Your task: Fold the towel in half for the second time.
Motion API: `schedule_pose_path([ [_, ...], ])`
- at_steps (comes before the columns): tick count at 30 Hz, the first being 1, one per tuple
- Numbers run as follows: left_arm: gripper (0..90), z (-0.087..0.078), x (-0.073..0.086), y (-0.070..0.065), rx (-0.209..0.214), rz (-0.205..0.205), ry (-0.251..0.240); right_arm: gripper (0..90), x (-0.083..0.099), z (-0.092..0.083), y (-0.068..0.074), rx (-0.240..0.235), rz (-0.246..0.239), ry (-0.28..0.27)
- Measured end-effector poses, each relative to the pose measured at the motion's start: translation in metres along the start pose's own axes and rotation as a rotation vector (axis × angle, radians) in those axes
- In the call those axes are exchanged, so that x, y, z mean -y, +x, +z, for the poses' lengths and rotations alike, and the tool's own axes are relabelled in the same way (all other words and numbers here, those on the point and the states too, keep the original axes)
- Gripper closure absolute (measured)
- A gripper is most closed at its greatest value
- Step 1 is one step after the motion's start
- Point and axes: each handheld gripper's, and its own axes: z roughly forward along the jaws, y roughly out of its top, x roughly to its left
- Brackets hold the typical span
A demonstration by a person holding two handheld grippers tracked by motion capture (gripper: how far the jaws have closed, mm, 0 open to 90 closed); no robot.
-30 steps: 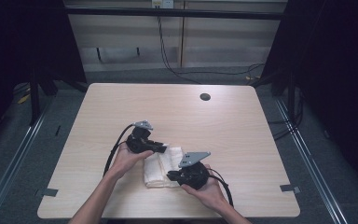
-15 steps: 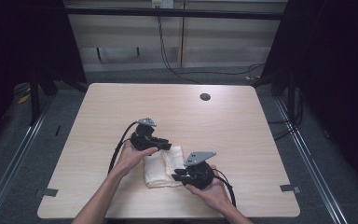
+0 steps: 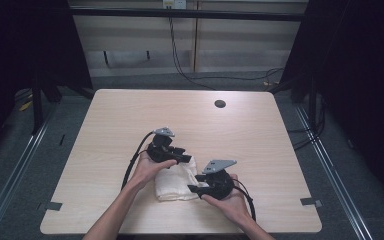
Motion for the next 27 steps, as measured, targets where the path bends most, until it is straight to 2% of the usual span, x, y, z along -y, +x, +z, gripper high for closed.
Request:
schedule_pose_path([
  [2, 48.3, -0.001, 0.000, 0.000, -0.009, 0.001, -0.008, 57.3, 0.001, -0.001, -0.004, -0.003, 0.003, 0.005],
  [6, 42.0, -0.007, -0.001, -0.001, -0.039, 0.010, -0.015, 63.6, 0.005, -0.001, -0.008, 0.017, -0.017, 0.049],
  [8, 39.4, -0.011, -0.002, -0.001, -0.037, 0.010, -0.022, 64.2, 0.008, -0.003, -0.012, 0.018, -0.011, 0.055],
  [12, 37.9, -0.019, -0.002, -0.003, -0.062, 0.023, -0.020, 59.7, 0.010, -0.009, -0.017, 0.011, 0.017, 0.035],
  [17, 36.6, -0.033, 0.001, -0.006, -0.093, 0.045, -0.025, 50.3, 0.013, -0.019, -0.025, 0.047, 0.039, 0.016],
  [22, 35.5, -0.048, 0.006, -0.007, -0.118, 0.055, -0.034, 44.6, 0.014, -0.032, -0.035, 0.051, 0.057, -0.024],
  [24, 29.2, -0.054, 0.010, -0.008, -0.104, 0.060, -0.051, 41.8, 0.014, -0.036, -0.038, 0.056, 0.064, -0.037],
  [27, 25.5, -0.060, 0.016, -0.009, -0.117, 0.064, -0.040, 37.9, 0.015, -0.039, -0.042, 0.044, 0.066, -0.054],
])
